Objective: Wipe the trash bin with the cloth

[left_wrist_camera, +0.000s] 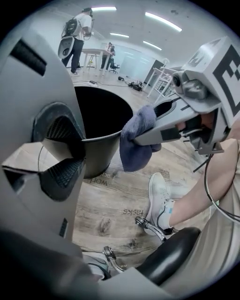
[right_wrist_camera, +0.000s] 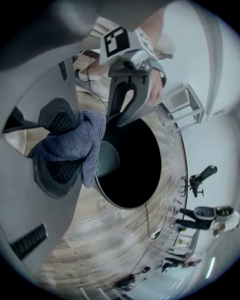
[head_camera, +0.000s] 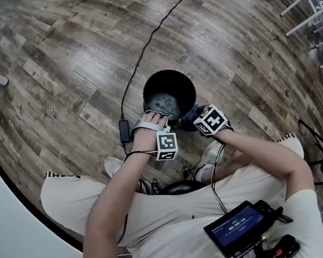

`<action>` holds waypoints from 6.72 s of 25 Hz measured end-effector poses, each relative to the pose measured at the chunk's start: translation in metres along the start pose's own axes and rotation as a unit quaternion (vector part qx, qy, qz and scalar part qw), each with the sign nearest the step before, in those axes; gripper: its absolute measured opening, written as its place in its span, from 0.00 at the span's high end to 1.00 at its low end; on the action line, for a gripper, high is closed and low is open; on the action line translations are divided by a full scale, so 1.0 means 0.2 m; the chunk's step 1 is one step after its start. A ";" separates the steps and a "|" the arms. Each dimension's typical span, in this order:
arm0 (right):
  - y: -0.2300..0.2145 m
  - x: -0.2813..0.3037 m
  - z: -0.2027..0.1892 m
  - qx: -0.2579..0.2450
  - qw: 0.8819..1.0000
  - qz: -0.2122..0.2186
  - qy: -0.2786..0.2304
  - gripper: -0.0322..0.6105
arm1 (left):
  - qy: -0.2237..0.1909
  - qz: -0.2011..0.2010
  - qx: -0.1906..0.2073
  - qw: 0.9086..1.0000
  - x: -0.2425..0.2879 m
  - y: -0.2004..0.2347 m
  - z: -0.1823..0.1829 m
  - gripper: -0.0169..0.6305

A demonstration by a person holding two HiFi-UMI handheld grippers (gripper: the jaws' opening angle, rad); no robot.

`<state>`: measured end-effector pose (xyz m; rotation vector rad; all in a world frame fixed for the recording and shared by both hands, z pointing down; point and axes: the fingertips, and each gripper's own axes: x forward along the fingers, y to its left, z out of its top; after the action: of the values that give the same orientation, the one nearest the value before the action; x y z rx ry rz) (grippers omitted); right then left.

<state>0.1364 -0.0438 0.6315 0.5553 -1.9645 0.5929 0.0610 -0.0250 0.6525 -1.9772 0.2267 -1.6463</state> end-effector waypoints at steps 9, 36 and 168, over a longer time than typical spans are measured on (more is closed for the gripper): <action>-0.12 0.38 -0.15 -0.039 0.999 0.018 0.019 0.79 | -0.006 -0.006 -0.013 1.000 0.01 0.03 0.01 0.81; -0.10 0.27 -0.30 0.014 1.000 0.022 0.013 0.79 | 0.027 -0.026 -0.118 0.992 0.04 0.07 0.05 0.82; 0.15 -0.02 0.05 0.028 0.997 0.060 -0.042 0.79 | 0.026 -0.018 -0.037 0.999 0.05 0.05 -0.09 0.75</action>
<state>0.1141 -0.0258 0.6189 0.5067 -2.0761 0.7127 0.0481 -0.0434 0.6577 -2.0053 0.2761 -1.7376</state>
